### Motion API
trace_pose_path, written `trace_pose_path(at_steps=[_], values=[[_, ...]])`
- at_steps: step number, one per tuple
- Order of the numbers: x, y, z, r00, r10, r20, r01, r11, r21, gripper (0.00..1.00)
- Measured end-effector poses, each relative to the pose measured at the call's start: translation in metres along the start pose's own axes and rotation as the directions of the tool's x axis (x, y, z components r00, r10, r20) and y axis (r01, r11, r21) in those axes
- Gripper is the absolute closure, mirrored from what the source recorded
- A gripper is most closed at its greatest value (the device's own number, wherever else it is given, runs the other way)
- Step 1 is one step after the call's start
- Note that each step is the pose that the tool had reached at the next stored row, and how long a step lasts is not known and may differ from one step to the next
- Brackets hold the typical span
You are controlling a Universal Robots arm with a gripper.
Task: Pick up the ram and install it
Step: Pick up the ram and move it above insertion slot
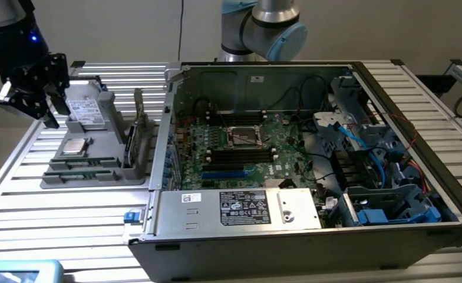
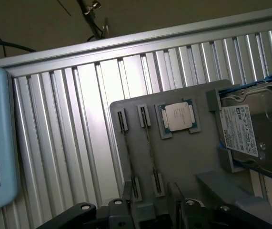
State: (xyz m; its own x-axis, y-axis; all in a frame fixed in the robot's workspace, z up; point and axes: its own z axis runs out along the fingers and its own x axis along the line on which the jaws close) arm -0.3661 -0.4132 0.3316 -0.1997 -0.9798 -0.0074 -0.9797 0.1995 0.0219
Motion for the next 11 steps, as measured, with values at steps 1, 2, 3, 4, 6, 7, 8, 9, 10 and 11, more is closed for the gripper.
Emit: trace_pose_path(at_steps=[1,2,3,4,6,7,8,9,10,11], values=[[0.0,0.0001,0.0,0.9999,-0.013,-0.0003,0.013,0.9999,-0.0001,0.58],[0.0001,0.0002,0.0001,0.9995,-0.03,-0.0007,0.03,0.9995,-0.0002,0.58],[0.0002,0.0004,0.0003,0.9988,-0.048,-0.001,0.048,0.9988,-0.0003,0.58],[0.0002,0.0006,0.0005,0.9978,-0.066,-0.0015,0.066,0.9978,-0.0005,0.58],[0.0002,0.0009,0.0009,0.995,-0.1,-0.0022,0.1,0.995,-0.0008,0.58],[0.0003,0.0017,0.0011,0.9942,-0.108,-0.0022,0.108,0.9942,-0.0007,0.58],[0.0004,0.0021,0.0016,0.9938,-0.111,-0.0023,0.111,0.9938,-0.0007,0.58],[0.0005,0.0021,0.0027,0.9933,-0.115,-0.0025,0.115,0.9933,-0.0008,0.58],[0.0005,0.0021,0.0037,0.992,-0.126,-0.0028,0.126,0.992,-0.001,0.58],[0.0005,0.002,0.0049,0.9901,-0.14,-0.0031,0.14,0.9901,-0.0012,0.58]])
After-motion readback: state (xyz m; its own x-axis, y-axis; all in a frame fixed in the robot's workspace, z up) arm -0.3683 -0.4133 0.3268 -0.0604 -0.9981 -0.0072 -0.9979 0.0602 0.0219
